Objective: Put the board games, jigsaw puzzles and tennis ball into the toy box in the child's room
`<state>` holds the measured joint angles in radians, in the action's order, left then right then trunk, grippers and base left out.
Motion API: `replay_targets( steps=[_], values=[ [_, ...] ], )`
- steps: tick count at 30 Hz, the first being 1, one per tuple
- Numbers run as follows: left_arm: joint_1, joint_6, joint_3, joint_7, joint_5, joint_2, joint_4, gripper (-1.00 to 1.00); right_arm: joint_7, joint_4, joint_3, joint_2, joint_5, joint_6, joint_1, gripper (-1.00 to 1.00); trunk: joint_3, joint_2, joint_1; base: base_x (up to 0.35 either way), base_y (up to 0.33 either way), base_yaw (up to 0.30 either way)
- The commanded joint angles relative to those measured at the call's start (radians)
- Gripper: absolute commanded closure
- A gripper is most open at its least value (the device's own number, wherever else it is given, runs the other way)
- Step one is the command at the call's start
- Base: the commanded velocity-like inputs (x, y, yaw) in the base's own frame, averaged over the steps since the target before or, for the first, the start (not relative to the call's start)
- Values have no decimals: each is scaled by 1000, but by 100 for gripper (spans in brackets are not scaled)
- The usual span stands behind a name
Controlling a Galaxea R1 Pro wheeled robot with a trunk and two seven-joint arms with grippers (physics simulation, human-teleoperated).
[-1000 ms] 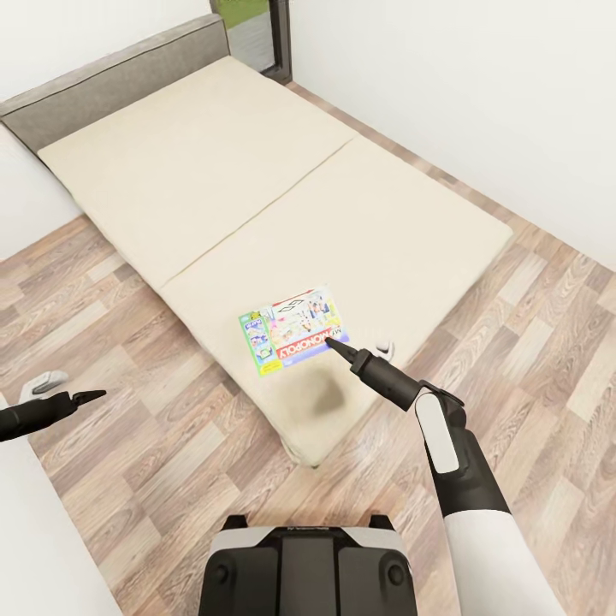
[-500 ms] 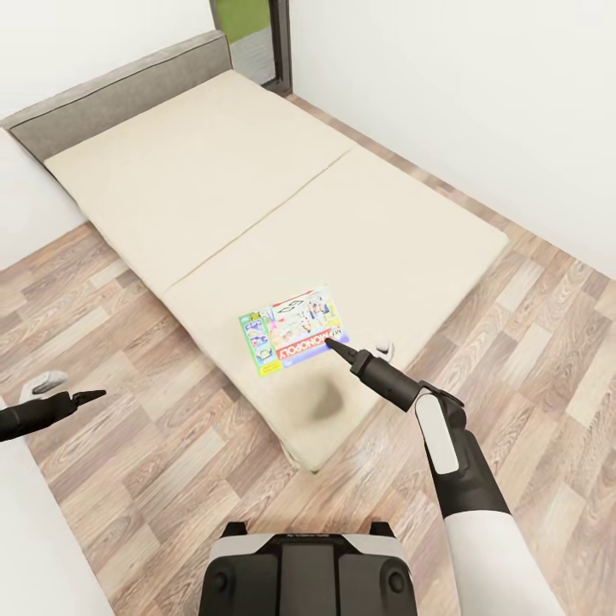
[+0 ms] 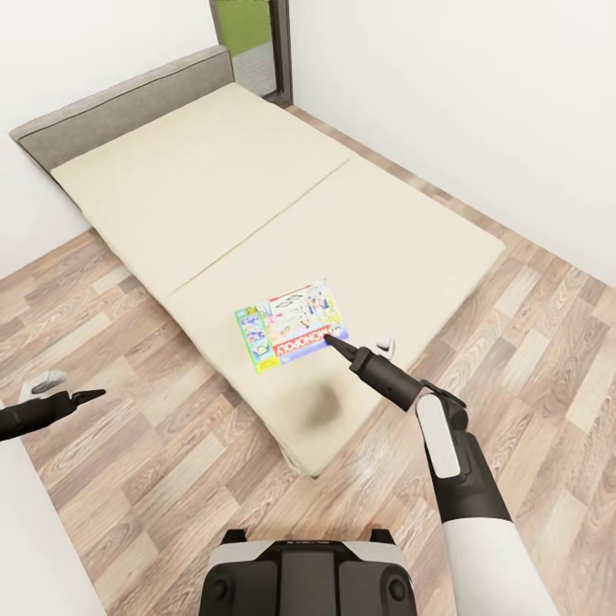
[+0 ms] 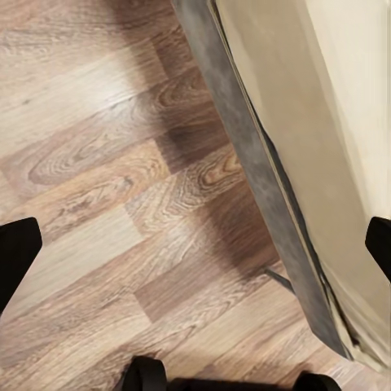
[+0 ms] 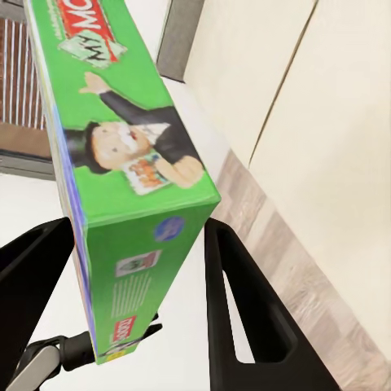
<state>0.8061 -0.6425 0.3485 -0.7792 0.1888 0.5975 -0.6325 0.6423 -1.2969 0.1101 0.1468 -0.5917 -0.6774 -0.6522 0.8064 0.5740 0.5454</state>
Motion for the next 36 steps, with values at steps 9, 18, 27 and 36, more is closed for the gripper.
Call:
replay_targets(
  steps=[9, 18, 27, 36],
  values=[
    [0, -5, 0, -1, 4, -1, -1, -100, -2, -7, 3, 20, -2, -5, 50, 100, -14, 1, 0, 0, 0, 0],
    [1, -5, 0, 0, 3, -2, 0, -100, -4, -27, 7, 28, -4, -11, 86, 100, -26, 1, 0, 0, 0, 0],
    [1, -5, 0, 0, 4, -2, -1, -100, -4, -31, 11, 28, -3, -5, 85, 100, -40, 1, 0, 0, 0, 0],
    [0, -5, 1, 1, 4, -4, 0, -100, -3, -25, 18, 28, -3, 0, 84, 100, -55, 1, 0, 0, 0, 0]
  ],
)
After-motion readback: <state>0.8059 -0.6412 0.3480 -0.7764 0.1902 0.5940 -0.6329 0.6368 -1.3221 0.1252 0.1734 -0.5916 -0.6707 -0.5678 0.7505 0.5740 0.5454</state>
